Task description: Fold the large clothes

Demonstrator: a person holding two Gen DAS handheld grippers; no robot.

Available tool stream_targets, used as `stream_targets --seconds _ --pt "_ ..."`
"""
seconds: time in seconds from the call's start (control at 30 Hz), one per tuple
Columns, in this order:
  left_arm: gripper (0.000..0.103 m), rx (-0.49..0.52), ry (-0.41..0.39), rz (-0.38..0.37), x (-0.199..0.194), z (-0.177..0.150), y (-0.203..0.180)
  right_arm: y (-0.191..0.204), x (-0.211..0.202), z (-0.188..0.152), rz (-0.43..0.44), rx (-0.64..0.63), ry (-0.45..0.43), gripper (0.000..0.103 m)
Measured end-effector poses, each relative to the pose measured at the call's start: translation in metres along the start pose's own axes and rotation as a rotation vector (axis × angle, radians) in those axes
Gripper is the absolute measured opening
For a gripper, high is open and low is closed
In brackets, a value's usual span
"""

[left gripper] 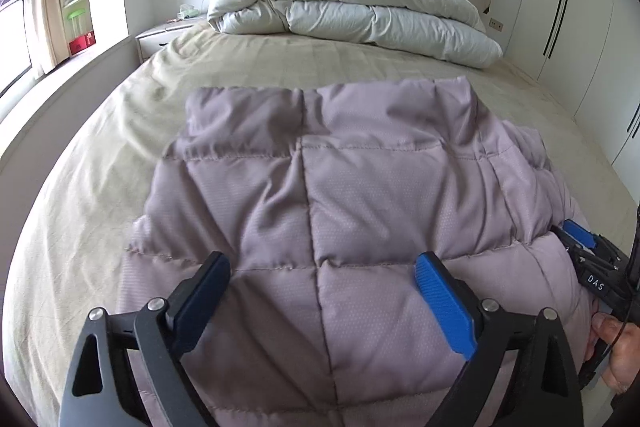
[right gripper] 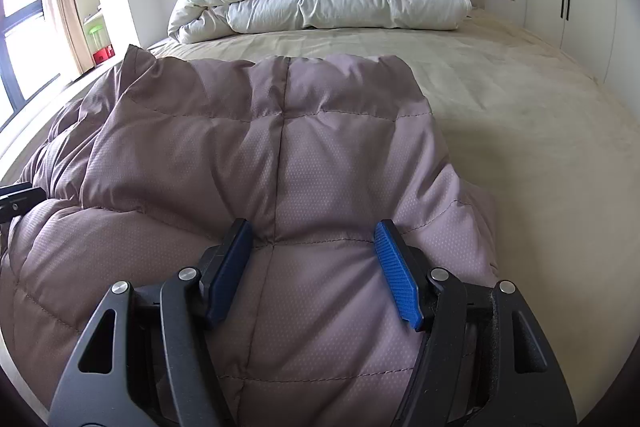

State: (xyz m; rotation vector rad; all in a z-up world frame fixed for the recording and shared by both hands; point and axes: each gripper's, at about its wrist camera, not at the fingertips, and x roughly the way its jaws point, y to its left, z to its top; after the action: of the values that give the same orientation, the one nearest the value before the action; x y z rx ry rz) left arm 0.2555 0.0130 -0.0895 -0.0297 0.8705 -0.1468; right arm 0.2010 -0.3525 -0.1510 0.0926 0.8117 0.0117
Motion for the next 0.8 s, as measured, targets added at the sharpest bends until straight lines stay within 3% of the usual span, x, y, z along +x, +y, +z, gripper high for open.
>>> stream_targets --seconds 0.13,0.2,0.37,0.6,0.8 --pt "0.097 0.013 -0.006 0.081 -0.001 0.002 0.013 0.000 -0.002 0.000 -0.003 0.000 -0.005 0.063" --pt "0.099 -0.006 0.050 0.064 0.017 -0.003 0.022 -0.001 -0.002 0.000 -0.003 0.000 -0.006 0.063" --pt "0.103 -0.028 0.045 0.049 0.028 -0.009 0.026 -0.001 -0.002 0.001 -0.005 -0.001 -0.006 0.063" --pt "0.102 -0.078 0.047 -0.018 0.023 -0.010 0.036 -0.001 -0.002 0.000 -0.005 0.001 -0.010 0.063" --pt "0.102 -0.242 -0.025 -0.172 -0.034 -0.010 0.075 -0.006 -0.012 0.003 0.039 0.035 -0.003 0.066"
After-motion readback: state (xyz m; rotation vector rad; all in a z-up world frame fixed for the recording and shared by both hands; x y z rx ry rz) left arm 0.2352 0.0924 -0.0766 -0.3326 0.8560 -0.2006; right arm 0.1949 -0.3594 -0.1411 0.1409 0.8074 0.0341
